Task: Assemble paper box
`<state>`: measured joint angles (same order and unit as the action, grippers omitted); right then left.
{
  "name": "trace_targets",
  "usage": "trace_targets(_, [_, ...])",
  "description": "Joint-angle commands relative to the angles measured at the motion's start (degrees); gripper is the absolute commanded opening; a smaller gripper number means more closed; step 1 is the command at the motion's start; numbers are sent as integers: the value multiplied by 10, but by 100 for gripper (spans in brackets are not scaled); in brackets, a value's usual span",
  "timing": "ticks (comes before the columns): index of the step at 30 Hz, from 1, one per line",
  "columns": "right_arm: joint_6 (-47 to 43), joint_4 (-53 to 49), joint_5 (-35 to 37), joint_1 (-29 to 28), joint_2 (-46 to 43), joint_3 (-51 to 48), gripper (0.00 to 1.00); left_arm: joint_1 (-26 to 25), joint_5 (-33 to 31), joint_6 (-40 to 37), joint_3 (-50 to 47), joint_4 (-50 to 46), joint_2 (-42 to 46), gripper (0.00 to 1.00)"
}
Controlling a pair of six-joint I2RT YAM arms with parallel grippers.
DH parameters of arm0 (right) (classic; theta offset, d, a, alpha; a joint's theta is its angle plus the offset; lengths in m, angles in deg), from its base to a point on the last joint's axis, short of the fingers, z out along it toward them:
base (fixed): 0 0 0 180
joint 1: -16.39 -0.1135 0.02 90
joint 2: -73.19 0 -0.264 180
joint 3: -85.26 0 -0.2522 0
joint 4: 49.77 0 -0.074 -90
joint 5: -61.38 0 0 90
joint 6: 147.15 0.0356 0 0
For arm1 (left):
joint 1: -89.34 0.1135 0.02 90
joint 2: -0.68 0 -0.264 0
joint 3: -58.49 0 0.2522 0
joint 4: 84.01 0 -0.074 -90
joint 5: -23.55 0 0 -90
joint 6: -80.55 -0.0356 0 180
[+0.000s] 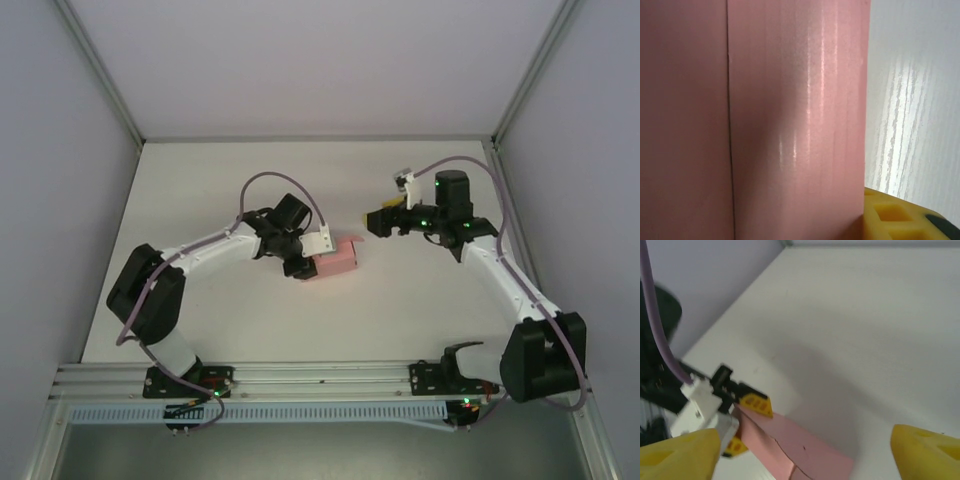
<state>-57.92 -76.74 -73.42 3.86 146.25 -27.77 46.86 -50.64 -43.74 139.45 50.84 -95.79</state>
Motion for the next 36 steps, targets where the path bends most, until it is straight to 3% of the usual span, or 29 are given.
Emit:
trace_targets(1, [-92,-73,-21,-8,41,21,76,8,21,-16,40,-59,-31,39])
trace_targets(7, [-134,-113,15,-47,96,46,60,9,-14,-1,82,-95,-76,42])
trace_targets(14, [-153,-156,153,-104,146,98,48,0,-46,3,105,-110,-103,44])
trace_targets(20, [-150,-168,193,-125,146,103,31,-6,-64,9,114,-114,-113,43])
trace_targets(23, [-138,-175,210,-129,141,102,18,-6,-66,12,115,-115,-113,43])
trace_targets(28, [-93,-185,201,-132,144,110,0,-8,-67,17,115,-106,-116,43])
trace_targets(31, [-37,-182,191,-137,145,113,0,-9,-79,30,120,-99,-124,43])
trace_targets(36, [145,-85,192,-157,135,62,0,-10,-81,45,119,-84,-133,43])
